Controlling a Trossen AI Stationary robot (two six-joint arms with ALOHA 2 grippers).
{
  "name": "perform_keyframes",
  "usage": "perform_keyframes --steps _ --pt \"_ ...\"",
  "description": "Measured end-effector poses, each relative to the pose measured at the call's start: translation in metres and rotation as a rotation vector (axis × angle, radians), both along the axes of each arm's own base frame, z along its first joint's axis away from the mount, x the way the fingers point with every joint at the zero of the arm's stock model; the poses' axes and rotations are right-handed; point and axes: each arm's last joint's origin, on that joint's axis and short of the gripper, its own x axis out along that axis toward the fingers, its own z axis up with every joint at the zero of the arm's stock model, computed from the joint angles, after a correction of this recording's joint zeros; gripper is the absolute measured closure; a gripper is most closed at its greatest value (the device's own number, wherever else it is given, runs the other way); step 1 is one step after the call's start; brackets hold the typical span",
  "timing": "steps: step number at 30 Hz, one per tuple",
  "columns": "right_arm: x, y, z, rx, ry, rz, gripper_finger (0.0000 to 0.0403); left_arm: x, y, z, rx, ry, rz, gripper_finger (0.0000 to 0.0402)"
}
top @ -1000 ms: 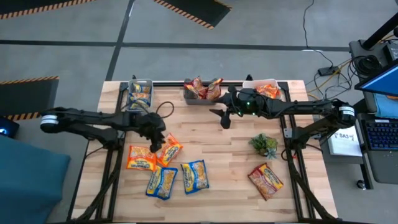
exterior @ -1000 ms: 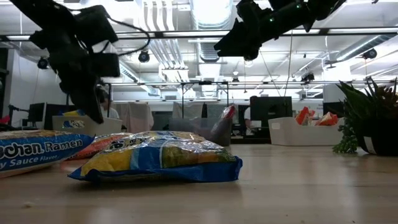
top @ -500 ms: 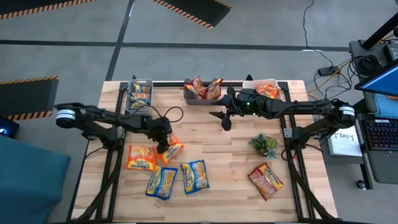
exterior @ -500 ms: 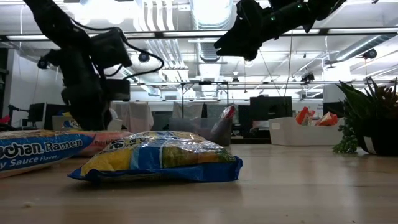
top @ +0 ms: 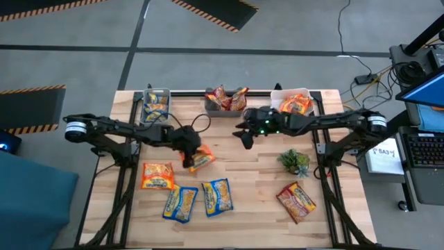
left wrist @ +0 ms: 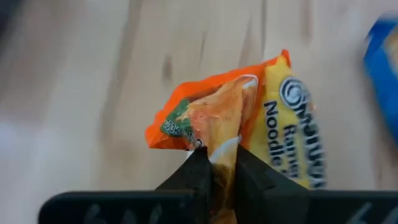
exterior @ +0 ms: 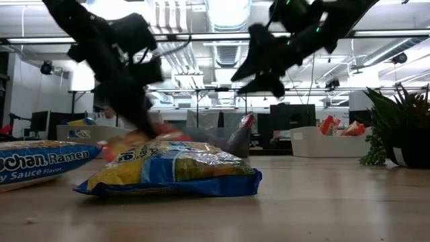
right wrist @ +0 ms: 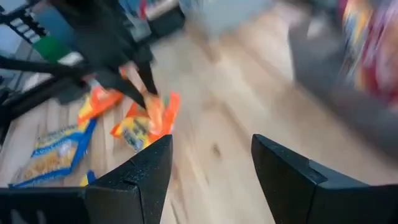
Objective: Sort Maruchan noodles
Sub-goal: Put the orange noodle pack into the white bin
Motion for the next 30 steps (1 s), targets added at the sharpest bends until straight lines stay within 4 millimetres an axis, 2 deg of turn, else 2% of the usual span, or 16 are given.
perform_keyframes --steps 5,8,12,16,25,28,30 --pt "0.028 0.008 -0.038 0.104 0.003 0.129 0.0163 0.020 0.003 0.026 0.080 -0.110 -0.044 0.0397" --pt "0.043 0.009 -0.050 0.105 -0.001 0.167 0.0141 0.027 0.004 0.040 0.109 -0.153 -0.049 0.0398" --pt "0.060 0.006 -0.058 0.102 0.010 0.175 0.0118 0.033 0.005 0.051 0.115 -0.167 -0.053 0.0398" --pt "0.072 0.004 -0.057 0.061 -0.005 0.197 0.0112 0.038 0.004 0.059 0.123 -0.195 -0.058 0.0399" --pt "0.083 0.002 -0.043 0.022 -0.044 0.205 0.0154 0.039 0.005 0.060 0.131 -0.203 -0.053 0.0399" --pt "0.084 0.001 -0.041 0.002 -0.046 0.175 0.0190 0.040 0.005 0.062 0.140 -0.220 -0.047 0.0396" --pt "0.084 0.001 -0.041 -0.003 -0.046 0.162 0.0231 0.040 0.006 0.062 0.144 -0.226 -0.042 0.0393"
